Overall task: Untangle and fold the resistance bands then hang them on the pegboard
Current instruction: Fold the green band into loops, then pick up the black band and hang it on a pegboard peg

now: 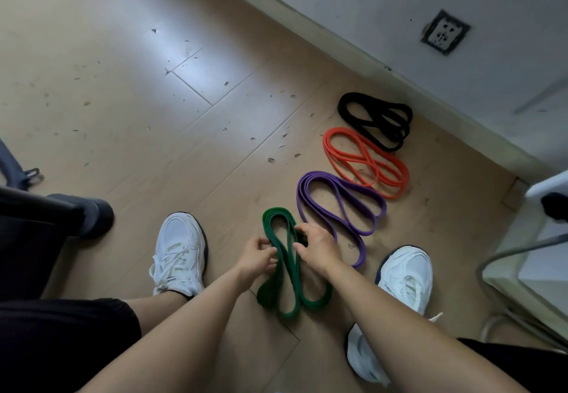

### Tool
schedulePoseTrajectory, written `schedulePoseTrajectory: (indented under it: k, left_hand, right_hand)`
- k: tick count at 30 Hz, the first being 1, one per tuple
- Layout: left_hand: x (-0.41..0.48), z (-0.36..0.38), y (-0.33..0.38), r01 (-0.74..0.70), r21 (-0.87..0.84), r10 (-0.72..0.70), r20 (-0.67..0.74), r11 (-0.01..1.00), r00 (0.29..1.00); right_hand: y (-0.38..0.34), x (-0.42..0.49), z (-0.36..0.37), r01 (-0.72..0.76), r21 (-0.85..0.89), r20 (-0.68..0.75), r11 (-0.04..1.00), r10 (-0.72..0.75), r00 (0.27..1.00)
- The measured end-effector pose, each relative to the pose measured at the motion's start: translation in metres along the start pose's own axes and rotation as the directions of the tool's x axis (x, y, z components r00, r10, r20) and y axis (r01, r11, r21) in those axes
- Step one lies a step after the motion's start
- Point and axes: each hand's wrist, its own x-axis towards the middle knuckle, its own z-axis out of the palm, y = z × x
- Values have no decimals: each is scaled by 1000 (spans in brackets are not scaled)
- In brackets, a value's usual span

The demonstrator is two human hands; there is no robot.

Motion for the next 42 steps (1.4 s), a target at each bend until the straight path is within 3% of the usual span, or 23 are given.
schedulePoseTrajectory:
  k: [2,6,14,17,23,28,35,42]
  left_hand:
    - [-1,9,7,11,-2,-11,10,1000,1000]
    - [5,6,9,36,108,-23,-116,994,993]
    - [20,-16,62,-77,360,188,-286,930,939]
    - [25,-4,94,-171,395,273,-218,903,937]
    - [50,35,159,-376,327,377,60,867,924]
    - [81,67,226,-459,273,439,136,845,888]
    - [145,92,287,-463,245,474,17,852,880]
    - [203,125,319,-416,371,495,-146,830,857]
  right_hand:
    - [0,2,-2,-23,35,25,999,22,999]
    - [3,7,-7,-57,75,-4,996,58,998]
    - [26,33,-60,-168,392,-218,904,269,938]
    - [43,44,-79,-199,446,-269,873,342,900]
    - [66,79,-126,-190,405,-355,894,346,869]
    - [76,132,-178,-162,385,-428,908,331,841]
    - [93,217,-227,-70,297,-480,952,212,851]
    - [110,284,-242,-73,-99,-475,992,18,880]
